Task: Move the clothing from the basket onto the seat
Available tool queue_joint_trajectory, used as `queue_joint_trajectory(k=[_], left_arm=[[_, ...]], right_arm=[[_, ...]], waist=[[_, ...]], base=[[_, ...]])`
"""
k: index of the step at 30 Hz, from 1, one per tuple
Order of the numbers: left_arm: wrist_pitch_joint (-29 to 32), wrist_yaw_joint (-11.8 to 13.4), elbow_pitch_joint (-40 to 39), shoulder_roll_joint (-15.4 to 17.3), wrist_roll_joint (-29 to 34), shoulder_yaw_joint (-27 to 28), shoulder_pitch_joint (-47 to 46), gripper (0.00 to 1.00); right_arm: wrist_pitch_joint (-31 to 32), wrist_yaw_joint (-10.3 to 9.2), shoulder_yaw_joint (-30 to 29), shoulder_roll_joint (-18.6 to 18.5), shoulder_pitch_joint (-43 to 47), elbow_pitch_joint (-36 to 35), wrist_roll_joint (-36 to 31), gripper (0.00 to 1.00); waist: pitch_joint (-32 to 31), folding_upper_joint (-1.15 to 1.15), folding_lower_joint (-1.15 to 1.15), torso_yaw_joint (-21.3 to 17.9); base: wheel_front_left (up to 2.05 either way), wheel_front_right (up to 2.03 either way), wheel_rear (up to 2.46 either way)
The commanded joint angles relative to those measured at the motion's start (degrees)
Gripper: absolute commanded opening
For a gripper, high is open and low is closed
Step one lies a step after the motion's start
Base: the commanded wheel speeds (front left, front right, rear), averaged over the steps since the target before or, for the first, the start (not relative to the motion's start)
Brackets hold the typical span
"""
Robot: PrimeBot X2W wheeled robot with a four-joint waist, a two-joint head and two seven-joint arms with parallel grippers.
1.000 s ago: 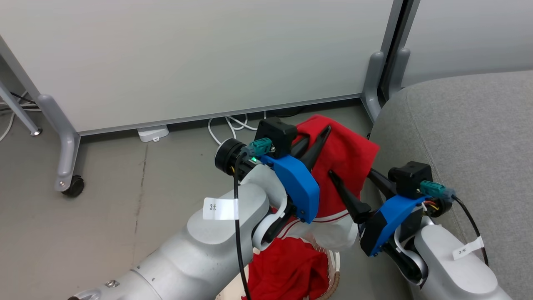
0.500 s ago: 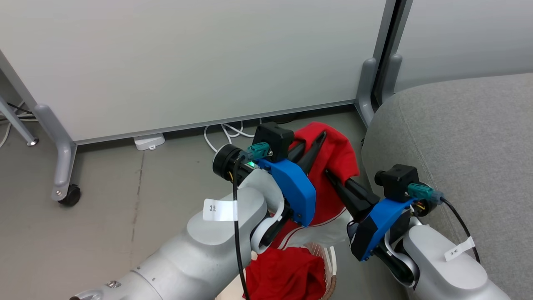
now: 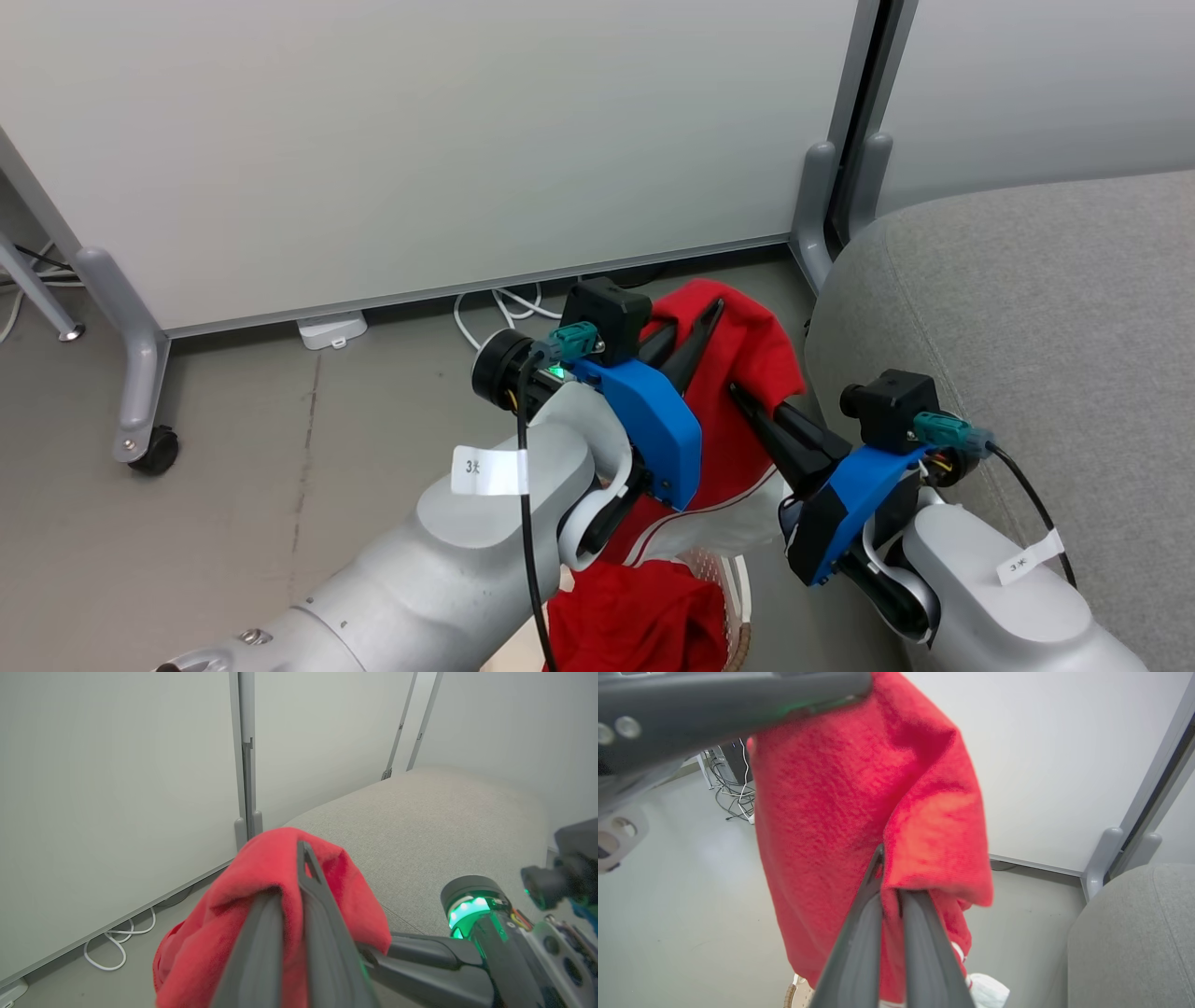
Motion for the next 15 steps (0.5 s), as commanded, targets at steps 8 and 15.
queue_joint_trajectory(k=[8, 15], left_arm=[[-0.8, 0.1, 0.8, 0.0, -0.8, -0.6, -0.8, 0.00], [-1.0, 0.2, 1.2, 0.0, -1.3, -1.1, -1.0, 0.00]], right_arm=[[-0.4, 0.03, 1.0, -0.4, -1.3, 0.7, 0.8, 0.00], [-0.5, 0.03, 1.4, -0.2, -1.3, 1.0, 1.3, 0.00]], waist=[[-0.1, 0.00, 0.00, -0.4], [-0.3, 0.00, 0.00, -0.6]], base=[[0.00, 0.00, 0.00], [0.00, 0.00, 0.00]])
